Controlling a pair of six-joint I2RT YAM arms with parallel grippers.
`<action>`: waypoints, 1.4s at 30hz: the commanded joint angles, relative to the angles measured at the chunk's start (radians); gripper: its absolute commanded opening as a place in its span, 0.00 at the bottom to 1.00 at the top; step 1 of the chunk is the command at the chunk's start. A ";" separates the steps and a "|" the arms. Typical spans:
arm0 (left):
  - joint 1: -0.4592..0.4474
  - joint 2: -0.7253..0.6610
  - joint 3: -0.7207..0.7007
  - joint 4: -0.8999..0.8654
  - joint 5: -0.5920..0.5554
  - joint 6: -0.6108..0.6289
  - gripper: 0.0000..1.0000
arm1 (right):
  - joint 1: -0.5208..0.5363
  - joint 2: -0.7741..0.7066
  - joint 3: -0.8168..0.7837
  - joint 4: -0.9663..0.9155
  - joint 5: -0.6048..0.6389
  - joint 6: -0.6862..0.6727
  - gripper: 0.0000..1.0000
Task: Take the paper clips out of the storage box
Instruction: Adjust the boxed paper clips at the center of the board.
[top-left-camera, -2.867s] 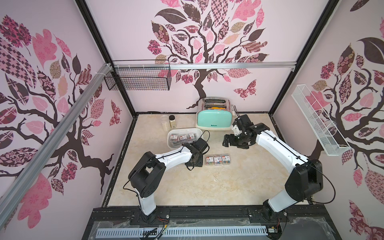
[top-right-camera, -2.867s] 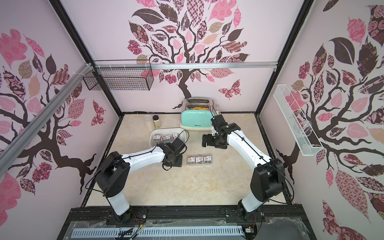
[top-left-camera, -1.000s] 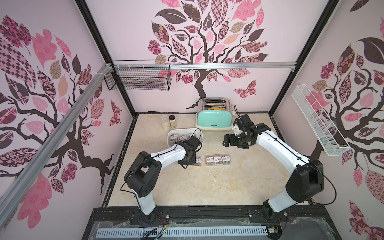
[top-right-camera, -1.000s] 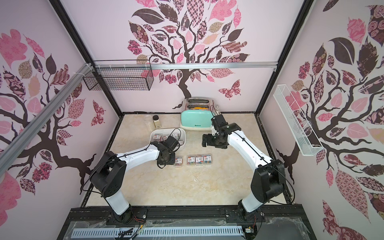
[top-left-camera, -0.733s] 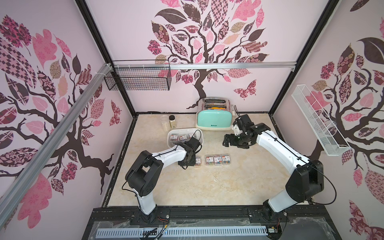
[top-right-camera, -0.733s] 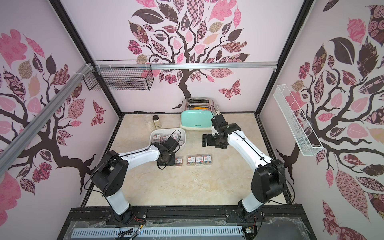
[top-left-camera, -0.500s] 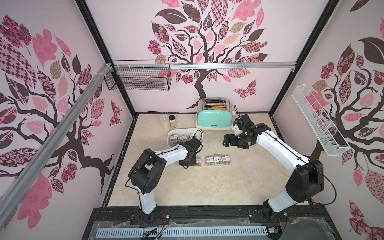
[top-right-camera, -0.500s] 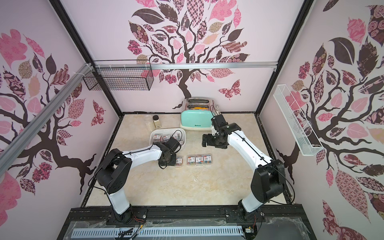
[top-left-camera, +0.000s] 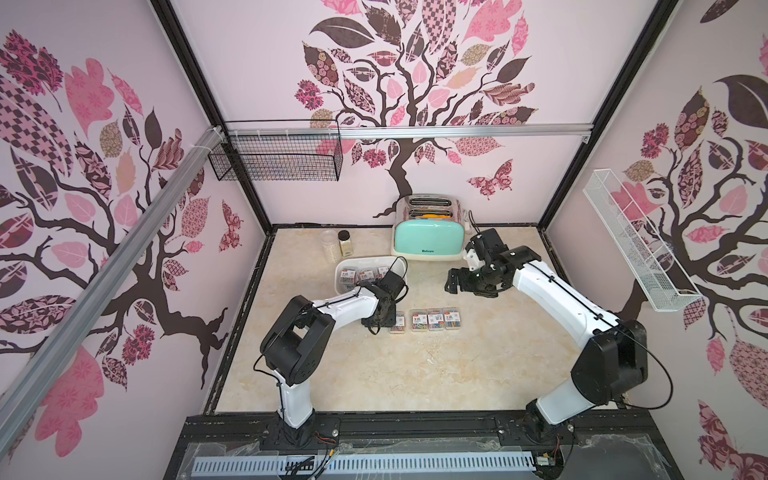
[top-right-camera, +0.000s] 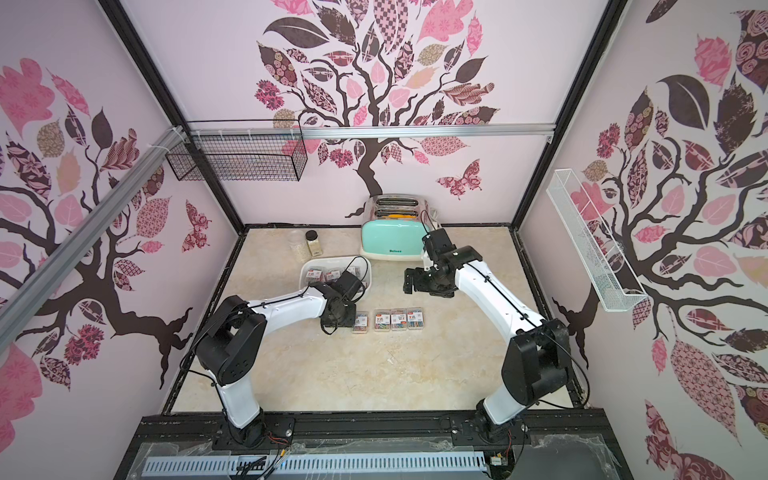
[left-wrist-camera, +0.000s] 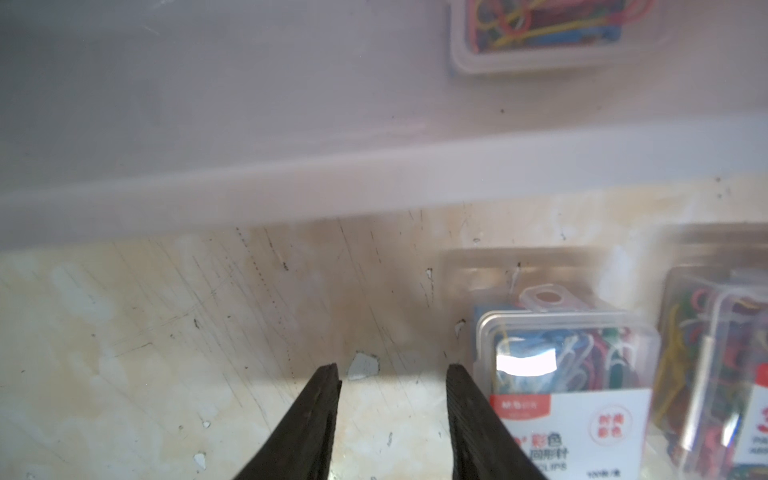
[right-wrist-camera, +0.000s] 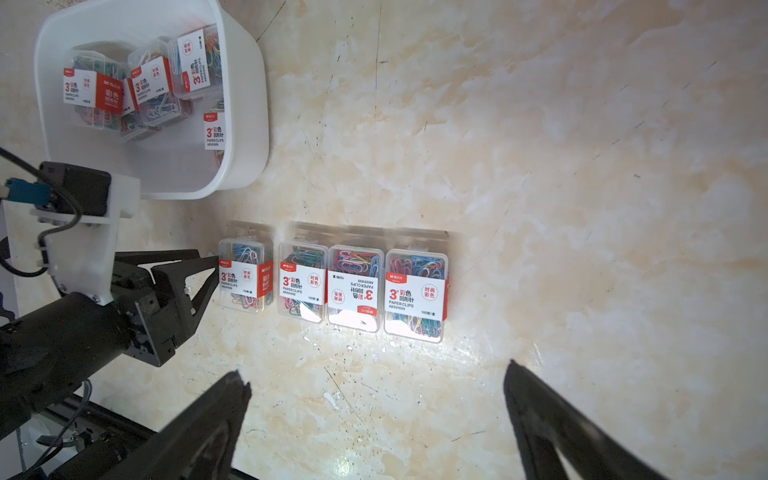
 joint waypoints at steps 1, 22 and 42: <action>-0.004 0.021 0.018 0.011 -0.002 0.006 0.49 | 0.006 -0.031 0.014 0.012 -0.006 0.001 0.99; -0.029 0.050 0.068 0.007 0.010 0.002 0.49 | 0.004 -0.019 0.026 0.008 -0.005 -0.005 0.99; -0.027 -0.045 0.029 -0.025 -0.020 -0.003 0.55 | 0.008 -0.006 0.028 0.010 -0.029 -0.010 0.99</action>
